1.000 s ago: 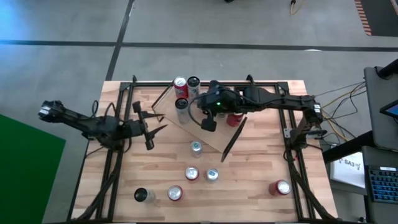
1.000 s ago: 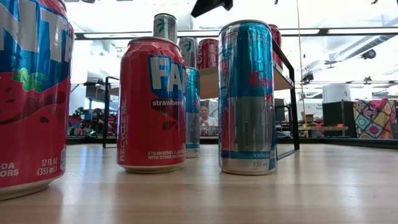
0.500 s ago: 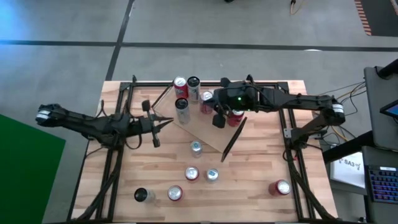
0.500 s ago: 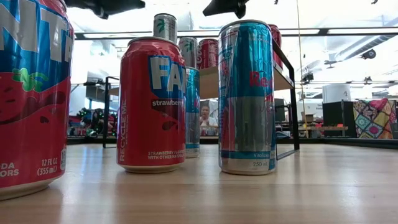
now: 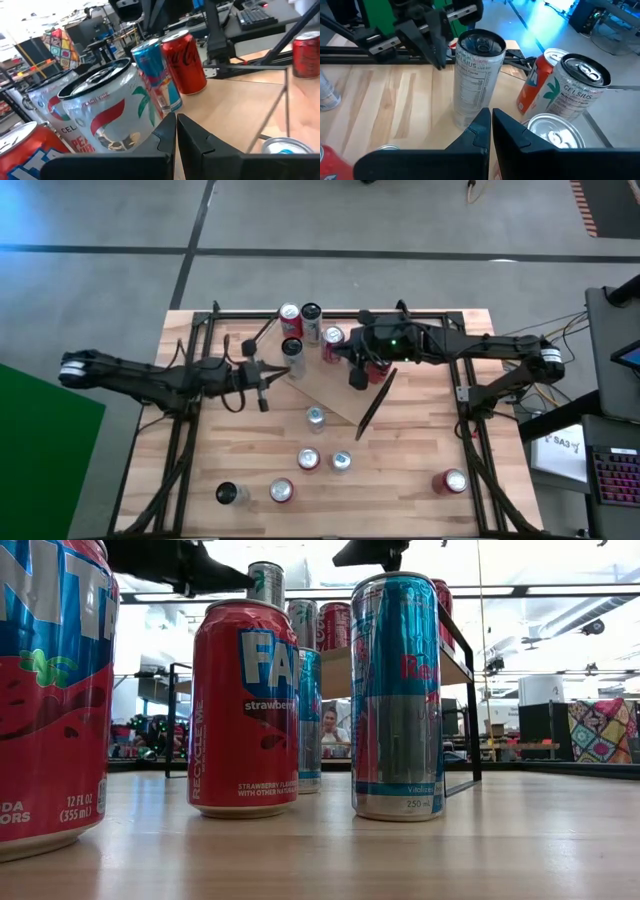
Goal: Place canned beverage on shelf
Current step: Put the white/pink soda can on the shelf, align with the other white pink soda can
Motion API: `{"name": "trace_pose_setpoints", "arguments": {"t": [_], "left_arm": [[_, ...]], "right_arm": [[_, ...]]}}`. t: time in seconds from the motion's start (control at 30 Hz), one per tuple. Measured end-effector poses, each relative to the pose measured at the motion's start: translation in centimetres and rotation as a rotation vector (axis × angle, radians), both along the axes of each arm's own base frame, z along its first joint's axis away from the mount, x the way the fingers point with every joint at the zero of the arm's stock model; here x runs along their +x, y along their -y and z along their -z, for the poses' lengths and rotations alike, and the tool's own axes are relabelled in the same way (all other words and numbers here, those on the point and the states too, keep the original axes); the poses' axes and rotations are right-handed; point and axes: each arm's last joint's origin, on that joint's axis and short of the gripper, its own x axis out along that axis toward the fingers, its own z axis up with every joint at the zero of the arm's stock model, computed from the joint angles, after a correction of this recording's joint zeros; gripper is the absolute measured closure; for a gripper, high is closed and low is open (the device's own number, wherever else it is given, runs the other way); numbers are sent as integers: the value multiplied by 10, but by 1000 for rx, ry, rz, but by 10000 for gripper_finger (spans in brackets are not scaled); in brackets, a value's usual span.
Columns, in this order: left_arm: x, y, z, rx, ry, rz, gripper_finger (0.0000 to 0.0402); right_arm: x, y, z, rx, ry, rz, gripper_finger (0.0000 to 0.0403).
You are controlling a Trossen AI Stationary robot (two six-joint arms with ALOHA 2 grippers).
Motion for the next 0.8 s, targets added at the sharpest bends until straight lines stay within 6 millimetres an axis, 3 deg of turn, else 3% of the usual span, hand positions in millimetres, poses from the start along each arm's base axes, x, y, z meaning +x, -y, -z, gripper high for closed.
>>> {"name": "trace_pose_setpoints", "arguments": {"t": [0.8], "left_arm": [[13,-28,13,-19,-25,-132,402]], "right_arm": [[0,0,3,-5,-12,-2,394]]}}
